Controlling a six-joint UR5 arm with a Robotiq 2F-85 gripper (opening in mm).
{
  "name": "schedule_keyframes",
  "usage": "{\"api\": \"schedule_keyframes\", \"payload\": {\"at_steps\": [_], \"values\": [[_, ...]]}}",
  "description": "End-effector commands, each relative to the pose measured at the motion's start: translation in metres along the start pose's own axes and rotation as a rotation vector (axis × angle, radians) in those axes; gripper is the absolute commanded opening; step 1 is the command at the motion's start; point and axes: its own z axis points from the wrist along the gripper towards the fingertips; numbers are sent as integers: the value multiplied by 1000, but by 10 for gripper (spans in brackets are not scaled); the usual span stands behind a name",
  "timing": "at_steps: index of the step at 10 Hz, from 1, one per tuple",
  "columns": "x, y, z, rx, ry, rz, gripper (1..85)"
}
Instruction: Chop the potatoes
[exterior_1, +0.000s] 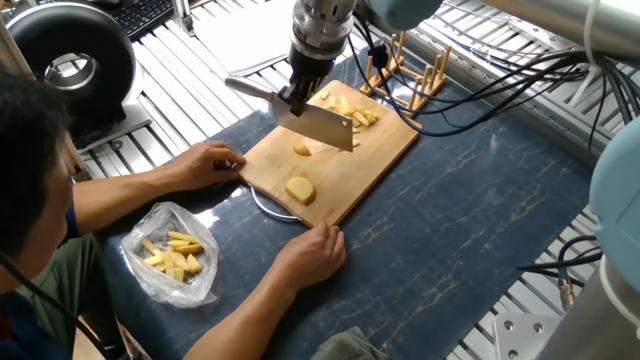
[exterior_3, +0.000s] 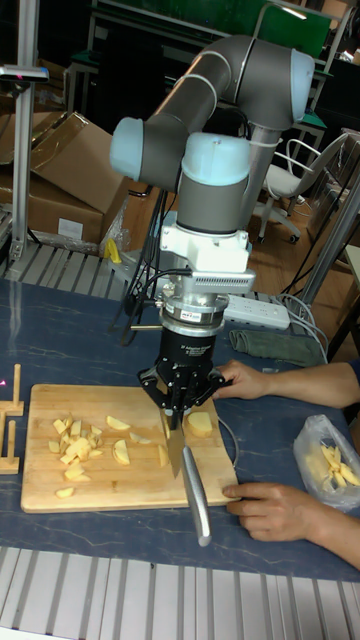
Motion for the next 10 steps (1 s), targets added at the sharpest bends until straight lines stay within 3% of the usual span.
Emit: {"api": "schedule_keyframes", "payload": {"at_steps": [1, 10], "values": [[-4, -2, 9, -10, -19, 22, 10], [0, 2, 23, -4, -40, 31, 10]]}}
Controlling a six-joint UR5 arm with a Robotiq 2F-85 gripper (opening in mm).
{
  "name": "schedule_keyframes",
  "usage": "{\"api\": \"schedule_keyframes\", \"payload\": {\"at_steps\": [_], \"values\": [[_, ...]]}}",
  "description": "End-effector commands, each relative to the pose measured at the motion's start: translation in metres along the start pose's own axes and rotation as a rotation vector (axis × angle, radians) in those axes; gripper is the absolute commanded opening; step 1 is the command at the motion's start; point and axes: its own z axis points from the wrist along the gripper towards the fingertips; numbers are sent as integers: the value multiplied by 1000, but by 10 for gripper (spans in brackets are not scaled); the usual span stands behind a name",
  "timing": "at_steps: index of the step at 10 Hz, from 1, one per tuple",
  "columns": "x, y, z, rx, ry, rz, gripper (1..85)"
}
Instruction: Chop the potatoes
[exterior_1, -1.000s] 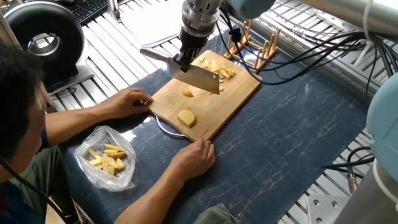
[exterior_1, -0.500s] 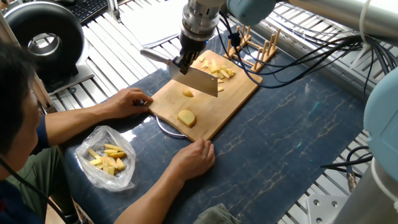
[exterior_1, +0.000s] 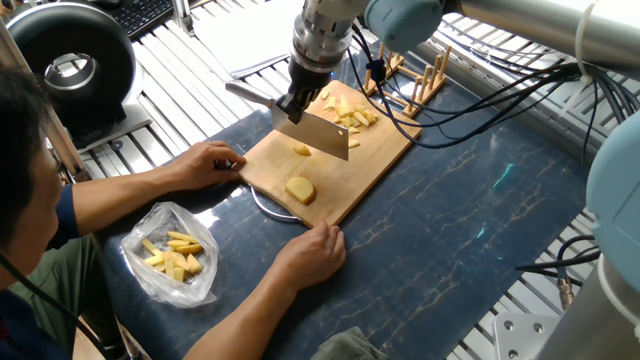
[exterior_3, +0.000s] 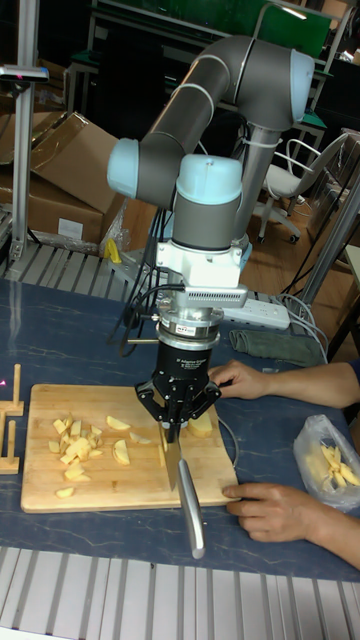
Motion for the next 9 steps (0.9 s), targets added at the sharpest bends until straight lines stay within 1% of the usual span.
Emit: {"api": "schedule_keyframes", "payload": {"at_steps": [1, 9], "values": [[-1, 2, 1, -11, -11, 16, 10], [-3, 2, 2, -11, -16, 18, 10]]}}
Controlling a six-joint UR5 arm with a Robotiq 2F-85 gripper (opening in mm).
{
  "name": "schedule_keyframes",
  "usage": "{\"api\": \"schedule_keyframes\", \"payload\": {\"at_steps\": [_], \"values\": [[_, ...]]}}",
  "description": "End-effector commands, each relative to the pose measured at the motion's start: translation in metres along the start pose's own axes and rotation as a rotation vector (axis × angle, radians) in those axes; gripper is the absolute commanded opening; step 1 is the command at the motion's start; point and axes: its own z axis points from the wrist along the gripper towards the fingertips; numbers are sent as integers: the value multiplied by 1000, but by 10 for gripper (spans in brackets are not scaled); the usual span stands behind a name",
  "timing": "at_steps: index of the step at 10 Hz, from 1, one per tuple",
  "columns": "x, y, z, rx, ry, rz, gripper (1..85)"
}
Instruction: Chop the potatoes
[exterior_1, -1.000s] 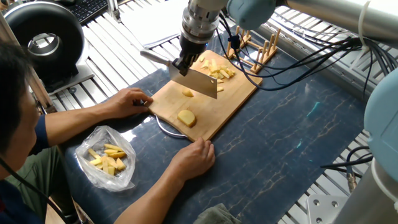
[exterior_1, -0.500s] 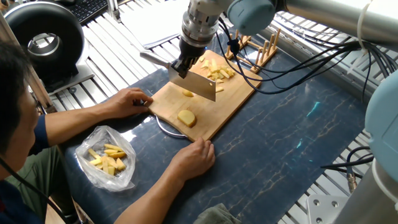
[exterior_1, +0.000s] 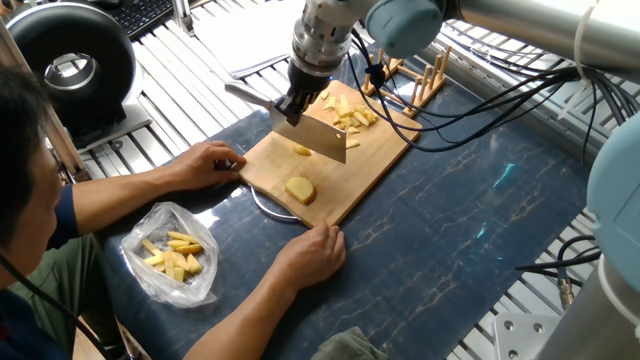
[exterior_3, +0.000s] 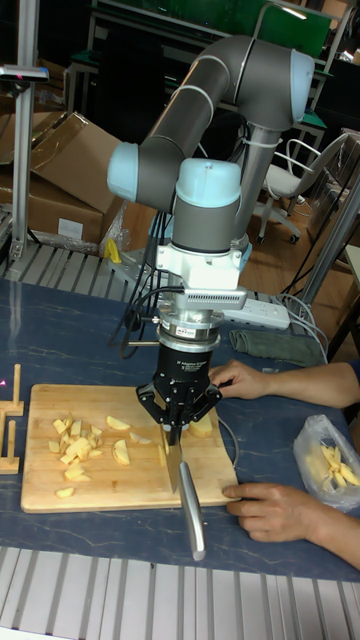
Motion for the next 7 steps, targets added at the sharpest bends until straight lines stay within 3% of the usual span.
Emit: {"api": "schedule_keyframes", "payload": {"at_steps": [1, 7], "values": [[-3, 0, -2, -7, -8, 8, 10], [-3, -1, 0, -8, -11, 7, 10]]}}
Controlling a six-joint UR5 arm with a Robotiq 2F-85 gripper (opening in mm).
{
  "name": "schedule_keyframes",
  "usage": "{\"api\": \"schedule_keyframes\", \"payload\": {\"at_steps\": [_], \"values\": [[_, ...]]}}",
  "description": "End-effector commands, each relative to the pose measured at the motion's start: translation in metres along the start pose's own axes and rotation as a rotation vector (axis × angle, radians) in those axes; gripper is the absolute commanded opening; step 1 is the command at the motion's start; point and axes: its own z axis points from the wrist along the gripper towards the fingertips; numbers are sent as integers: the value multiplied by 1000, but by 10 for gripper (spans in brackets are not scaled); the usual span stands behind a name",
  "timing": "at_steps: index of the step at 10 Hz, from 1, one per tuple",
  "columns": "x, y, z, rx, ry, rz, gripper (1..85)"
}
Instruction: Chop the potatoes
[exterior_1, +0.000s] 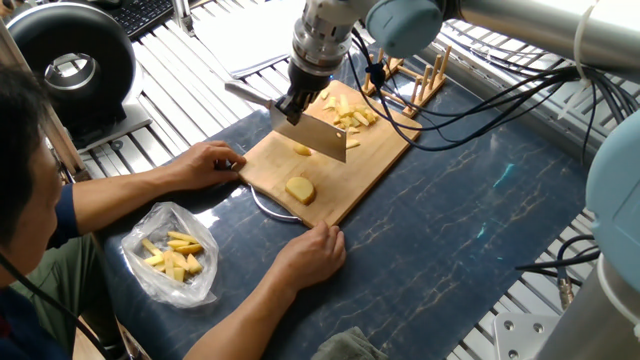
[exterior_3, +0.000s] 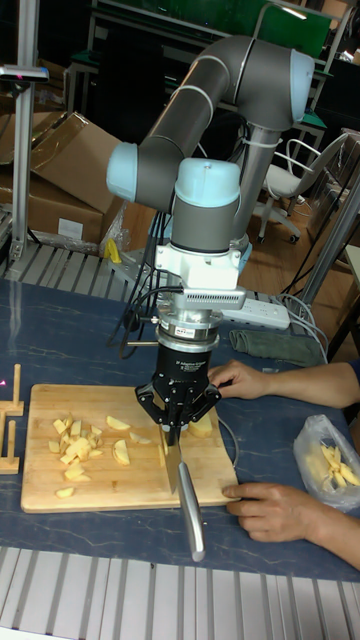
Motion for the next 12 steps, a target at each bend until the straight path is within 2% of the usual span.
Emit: {"api": "schedule_keyframes", "payload": {"at_steps": [1, 8, 12], "values": [[-1, 0, 1, -8, -9, 10, 10], [4, 0, 2, -14, -22, 4, 10], [17, -3, 7, -3, -38, -19, 10]]}}
